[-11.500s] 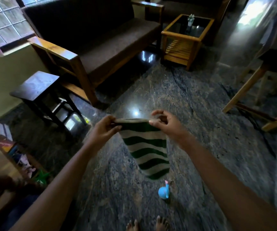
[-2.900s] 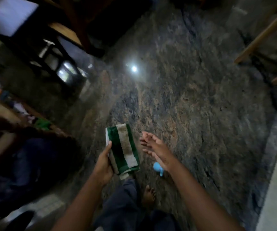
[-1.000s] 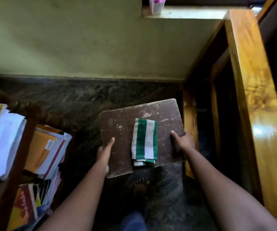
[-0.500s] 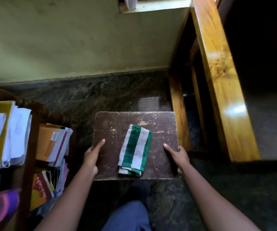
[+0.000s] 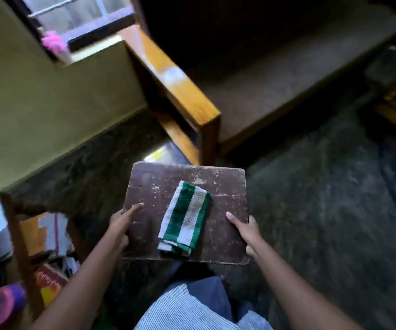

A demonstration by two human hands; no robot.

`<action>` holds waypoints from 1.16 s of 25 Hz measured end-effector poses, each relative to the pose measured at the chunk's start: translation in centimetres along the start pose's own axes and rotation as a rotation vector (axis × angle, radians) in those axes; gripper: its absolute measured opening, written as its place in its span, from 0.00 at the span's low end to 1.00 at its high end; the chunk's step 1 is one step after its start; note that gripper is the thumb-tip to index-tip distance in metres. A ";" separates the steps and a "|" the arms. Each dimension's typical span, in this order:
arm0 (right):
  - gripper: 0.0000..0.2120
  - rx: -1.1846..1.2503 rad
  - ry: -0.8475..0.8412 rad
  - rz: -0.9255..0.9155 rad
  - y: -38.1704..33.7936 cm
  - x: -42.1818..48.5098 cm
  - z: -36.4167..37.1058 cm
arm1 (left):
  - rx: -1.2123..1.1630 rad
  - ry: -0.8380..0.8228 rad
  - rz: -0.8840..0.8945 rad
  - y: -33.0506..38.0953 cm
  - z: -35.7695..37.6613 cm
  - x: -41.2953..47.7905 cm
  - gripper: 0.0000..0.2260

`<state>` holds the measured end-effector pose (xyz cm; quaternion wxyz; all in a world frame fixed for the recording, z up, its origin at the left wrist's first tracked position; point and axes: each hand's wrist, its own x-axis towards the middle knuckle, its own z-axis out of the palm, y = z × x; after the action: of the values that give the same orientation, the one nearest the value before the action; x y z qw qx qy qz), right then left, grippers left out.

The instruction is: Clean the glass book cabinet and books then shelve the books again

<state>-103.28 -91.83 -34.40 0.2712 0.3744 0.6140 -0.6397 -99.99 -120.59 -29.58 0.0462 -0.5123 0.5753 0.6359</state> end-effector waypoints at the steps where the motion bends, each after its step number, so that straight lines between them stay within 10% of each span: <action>1: 0.35 0.064 0.045 0.009 0.9 -0.5 -2.6 | 0.046 -0.054 0.016 -0.5 2.1 -0.8 0.11; 5: 0.49 0.208 0.245 0.035 3.6 -1.9 -12.4 | 0.229 -0.257 0.024 -2.1 11.7 -4.1 0.14; 13: 0.27 0.599 0.761 0.031 8.2 -6.0 -31.7 | 0.644 -0.740 0.052 -7.2 36.6 -14.9 0.12; 18: 0.32 0.940 0.923 0.045 13.4 -10.7 -42.9 | 0.921 -1.000 0.117 -14.0 50.2 -28.0 0.14; 29: 0.32 1.402 1.366 0.047 30.1 -25.6 -58.7 | 1.490 -1.480 0.147 -38.8 60.0 -56.3 0.23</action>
<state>-55.76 -39.65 -29.18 -0.4140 0.7526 0.1122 -0.4996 -84.24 -31.04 -27.61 0.6508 0.1979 0.6787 0.2770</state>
